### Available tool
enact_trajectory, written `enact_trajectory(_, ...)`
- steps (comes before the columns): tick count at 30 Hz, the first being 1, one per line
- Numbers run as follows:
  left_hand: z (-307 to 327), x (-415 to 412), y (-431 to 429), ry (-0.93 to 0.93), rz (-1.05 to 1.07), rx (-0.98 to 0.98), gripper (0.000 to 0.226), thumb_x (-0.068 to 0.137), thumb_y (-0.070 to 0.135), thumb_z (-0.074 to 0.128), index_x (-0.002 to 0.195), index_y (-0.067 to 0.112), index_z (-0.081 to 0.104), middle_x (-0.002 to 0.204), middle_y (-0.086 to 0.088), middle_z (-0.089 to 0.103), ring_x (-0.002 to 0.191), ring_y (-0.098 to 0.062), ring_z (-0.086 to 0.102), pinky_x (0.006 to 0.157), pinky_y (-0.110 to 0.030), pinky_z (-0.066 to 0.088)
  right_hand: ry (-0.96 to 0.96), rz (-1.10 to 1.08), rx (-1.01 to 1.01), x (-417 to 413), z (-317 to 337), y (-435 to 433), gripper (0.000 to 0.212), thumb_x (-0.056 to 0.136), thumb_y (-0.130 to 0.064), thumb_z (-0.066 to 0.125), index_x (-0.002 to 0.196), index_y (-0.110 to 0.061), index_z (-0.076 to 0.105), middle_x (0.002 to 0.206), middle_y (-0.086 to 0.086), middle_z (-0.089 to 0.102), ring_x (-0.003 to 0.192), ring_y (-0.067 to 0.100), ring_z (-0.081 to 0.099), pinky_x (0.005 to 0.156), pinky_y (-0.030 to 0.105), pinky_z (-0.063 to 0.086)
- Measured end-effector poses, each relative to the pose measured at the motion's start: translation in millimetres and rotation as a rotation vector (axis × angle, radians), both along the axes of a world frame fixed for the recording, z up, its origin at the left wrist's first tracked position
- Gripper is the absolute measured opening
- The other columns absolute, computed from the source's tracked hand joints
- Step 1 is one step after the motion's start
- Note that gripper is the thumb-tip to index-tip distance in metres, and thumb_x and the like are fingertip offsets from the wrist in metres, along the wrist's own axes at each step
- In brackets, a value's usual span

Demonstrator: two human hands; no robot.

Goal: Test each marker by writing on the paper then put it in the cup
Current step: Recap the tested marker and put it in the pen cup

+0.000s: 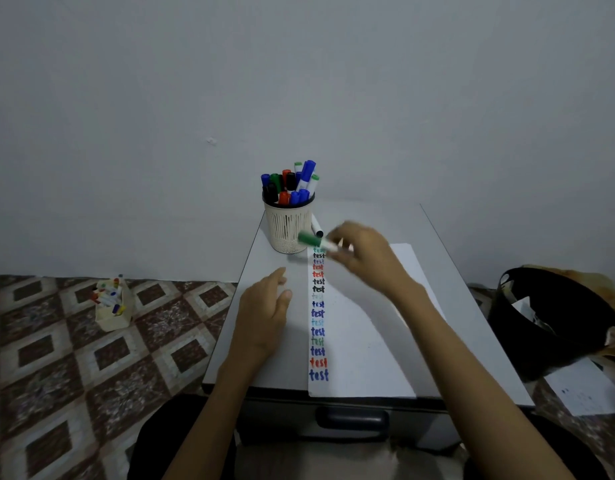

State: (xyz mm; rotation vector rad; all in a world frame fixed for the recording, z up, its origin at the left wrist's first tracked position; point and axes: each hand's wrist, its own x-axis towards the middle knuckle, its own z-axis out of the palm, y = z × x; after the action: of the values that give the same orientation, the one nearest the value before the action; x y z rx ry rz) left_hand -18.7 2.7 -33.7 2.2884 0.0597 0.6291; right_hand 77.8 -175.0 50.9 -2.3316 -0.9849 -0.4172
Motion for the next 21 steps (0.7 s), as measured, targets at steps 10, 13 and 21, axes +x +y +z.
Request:
enact_trajectory(10, -8.8, 6.1, -4.0, 0.167, 0.038, 0.337, 0.067, 0.087, 0.054, 0.020, 0.141, 0.018, 0.036, 0.151, -0.001, 0.030, 0.140, -0.011, 0.018, 0.116, -0.036, 0.004, -0.076, 0.028, 0.683, 49.0, 97.1, 68.7, 0.063, 0.084, -0.002, 0.064, 0.139, -0.019, 0.037, 0.076, -0.003, 0.057, 0.068, 0.010, 0.065, 0.065, 0.030, 0.059)
enact_trajectory(13, -6.5, 6.1, -4.1, 0.206, 0.016, 0.380, 0.078, 0.081, 0.065, 0.011, 0.143, 0.022, 0.032, 0.153, -0.001, 0.025, 0.141, -0.011, 0.014, 0.116, -0.037, 0.003, -0.113, -0.054, 0.530, 56.5, 86.9, 94.8, 0.059, 0.086, -0.006, 0.062, 0.136, -0.022, 0.036, 0.078, 0.001, 0.061, 0.067, 0.015, 0.062, 0.060, 0.032, 0.054)
enact_trajectory(21, -2.2, 5.2, -4.3, 0.281, -0.062, 0.473, 0.064, 0.086, 0.063, 0.017, 0.144, 0.037, 0.020, 0.155, -0.001, 0.019, 0.143, -0.016, 0.009, 0.116, -0.044, -0.001, -0.323, -0.195, 0.206, 84.2, 42.3, 106.9, 0.032, 0.087, -0.027, 0.060, 0.117, -0.017, 0.061, 0.114, 0.008, 0.059, 0.117, 0.028, 0.049, 0.104, 0.045, 0.030)
